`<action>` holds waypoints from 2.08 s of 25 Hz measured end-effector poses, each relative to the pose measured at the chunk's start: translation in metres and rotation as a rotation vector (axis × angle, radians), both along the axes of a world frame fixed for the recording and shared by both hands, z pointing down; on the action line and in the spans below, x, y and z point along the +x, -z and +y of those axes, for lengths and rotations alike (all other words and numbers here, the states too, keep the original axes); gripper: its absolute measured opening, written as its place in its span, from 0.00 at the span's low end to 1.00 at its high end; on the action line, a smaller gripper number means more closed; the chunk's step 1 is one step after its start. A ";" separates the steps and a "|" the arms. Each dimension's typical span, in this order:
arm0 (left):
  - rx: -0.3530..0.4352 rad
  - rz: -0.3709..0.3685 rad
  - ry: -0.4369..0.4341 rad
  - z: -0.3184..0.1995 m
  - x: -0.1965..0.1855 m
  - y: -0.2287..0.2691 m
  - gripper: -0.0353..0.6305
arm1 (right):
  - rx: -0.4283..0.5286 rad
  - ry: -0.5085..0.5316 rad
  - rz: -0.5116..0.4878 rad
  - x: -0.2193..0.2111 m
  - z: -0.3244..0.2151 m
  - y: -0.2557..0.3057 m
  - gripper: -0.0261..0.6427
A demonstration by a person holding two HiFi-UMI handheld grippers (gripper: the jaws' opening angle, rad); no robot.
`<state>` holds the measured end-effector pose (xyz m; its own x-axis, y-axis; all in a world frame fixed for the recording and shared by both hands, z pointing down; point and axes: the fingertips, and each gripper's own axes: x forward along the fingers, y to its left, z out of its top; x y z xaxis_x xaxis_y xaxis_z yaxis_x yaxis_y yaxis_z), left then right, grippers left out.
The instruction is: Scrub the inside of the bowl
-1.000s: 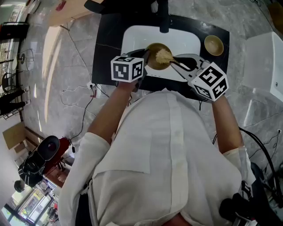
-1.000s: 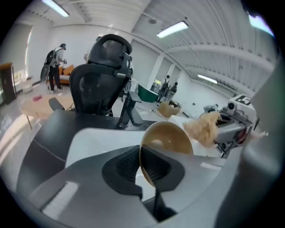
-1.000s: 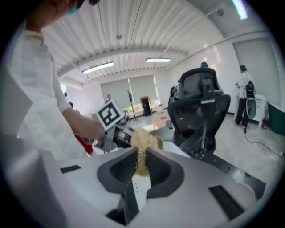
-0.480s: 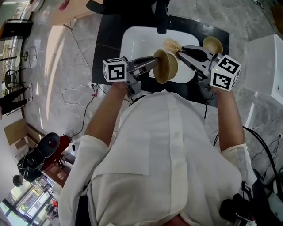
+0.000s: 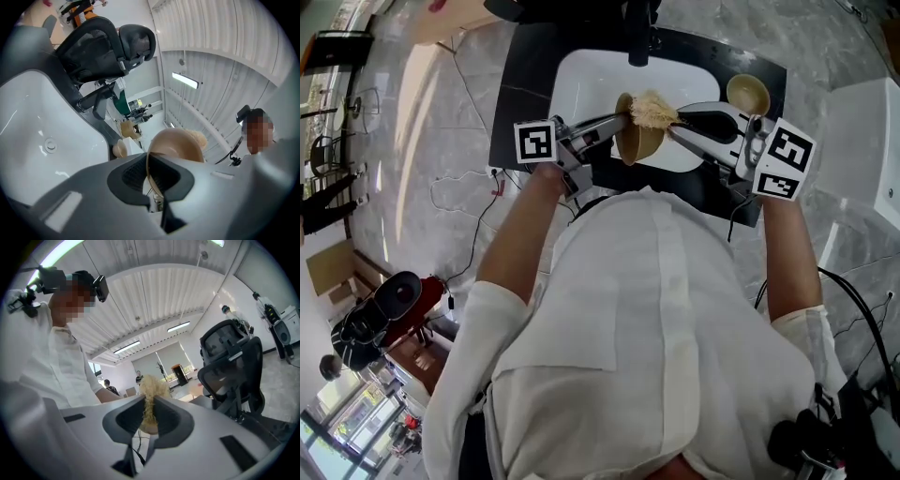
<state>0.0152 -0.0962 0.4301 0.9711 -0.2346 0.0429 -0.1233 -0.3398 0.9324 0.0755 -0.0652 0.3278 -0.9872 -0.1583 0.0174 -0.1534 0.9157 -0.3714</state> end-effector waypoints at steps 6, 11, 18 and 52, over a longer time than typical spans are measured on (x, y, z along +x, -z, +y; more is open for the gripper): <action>-0.051 0.096 0.038 0.000 0.006 0.012 0.07 | 0.022 0.106 -0.059 -0.001 0.026 0.012 0.11; -0.081 0.213 0.056 0.001 0.011 0.029 0.07 | 0.048 0.234 -0.052 -0.008 0.055 0.009 0.11; -0.079 0.363 0.003 0.006 0.012 0.057 0.07 | 0.063 0.340 0.048 -0.025 0.070 -0.016 0.11; 0.077 0.074 -0.217 0.032 -0.001 0.018 0.07 | 0.048 0.044 0.048 -0.018 0.004 0.002 0.11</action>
